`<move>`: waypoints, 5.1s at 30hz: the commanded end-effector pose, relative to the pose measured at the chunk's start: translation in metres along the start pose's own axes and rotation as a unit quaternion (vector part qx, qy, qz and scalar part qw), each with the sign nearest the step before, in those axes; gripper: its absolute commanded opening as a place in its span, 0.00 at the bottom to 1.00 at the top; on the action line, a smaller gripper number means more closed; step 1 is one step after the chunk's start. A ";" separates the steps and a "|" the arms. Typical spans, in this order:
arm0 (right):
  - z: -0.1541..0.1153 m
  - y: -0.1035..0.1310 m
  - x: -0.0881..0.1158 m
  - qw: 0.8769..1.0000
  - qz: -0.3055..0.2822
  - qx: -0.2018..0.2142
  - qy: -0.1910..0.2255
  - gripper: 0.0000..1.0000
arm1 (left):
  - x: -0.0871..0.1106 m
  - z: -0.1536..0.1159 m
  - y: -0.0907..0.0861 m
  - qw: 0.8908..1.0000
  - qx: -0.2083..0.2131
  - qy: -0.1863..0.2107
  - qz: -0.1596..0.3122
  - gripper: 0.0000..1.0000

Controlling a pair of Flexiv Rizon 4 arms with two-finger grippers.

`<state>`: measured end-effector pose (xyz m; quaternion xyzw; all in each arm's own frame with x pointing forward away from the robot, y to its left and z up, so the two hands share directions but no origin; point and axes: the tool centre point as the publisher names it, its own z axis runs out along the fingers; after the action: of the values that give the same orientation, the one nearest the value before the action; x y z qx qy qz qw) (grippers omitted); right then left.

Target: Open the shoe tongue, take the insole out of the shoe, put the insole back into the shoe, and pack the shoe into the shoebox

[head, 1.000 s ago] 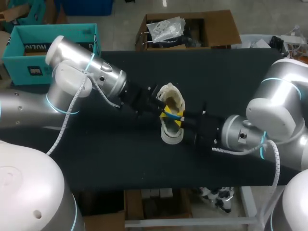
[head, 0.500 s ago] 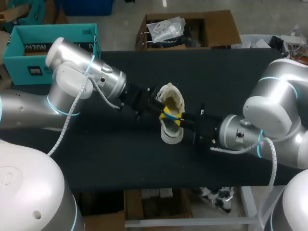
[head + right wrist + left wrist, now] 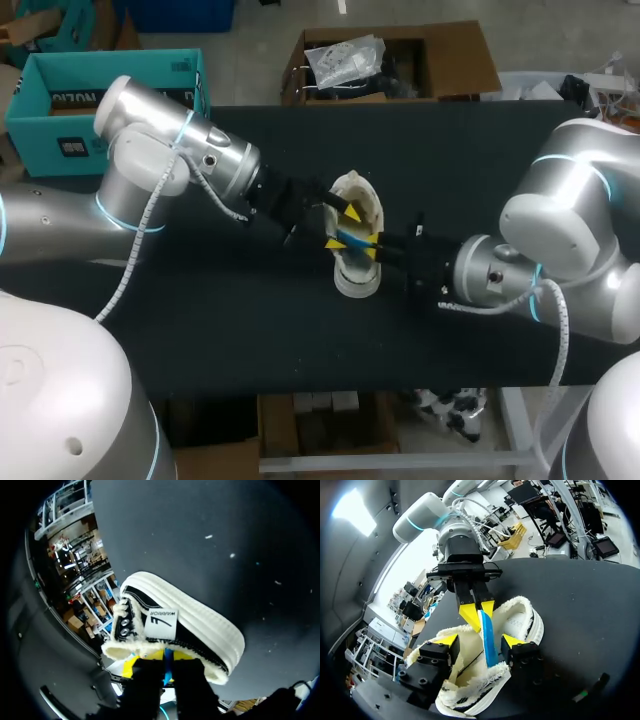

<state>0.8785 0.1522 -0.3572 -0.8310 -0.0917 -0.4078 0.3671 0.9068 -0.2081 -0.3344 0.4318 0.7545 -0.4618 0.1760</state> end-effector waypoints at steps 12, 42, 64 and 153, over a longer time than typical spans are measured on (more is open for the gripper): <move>0.004 -0.002 -0.021 0.990 -0.106 -0.057 -0.078 0.00 | 0.007 -0.063 -0.022 0.997 -0.012 -0.021 -0.080 1.00; -0.026 -0.046 -0.008 0.994 -0.102 -0.024 -0.033 0.00 | 0.023 -0.111 -0.018 0.985 -0.053 -0.061 -0.153 1.00; 0.033 -0.027 -0.028 0.991 -0.069 -0.031 -0.115 0.00 | 0.031 -0.147 -0.014 0.974 -0.088 -0.077 -0.192 1.00; -0.137 0.038 0.070 0.935 -0.187 0.213 -0.214 1.00 | 0.001 -0.071 0.001 0.478 -0.352 -0.016 -0.805 1.00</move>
<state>0.8662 0.0288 -0.2778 -0.7558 -0.4055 -0.2351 0.4573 0.8990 -0.1236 -0.2683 -0.3092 0.9247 -0.2221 -0.0002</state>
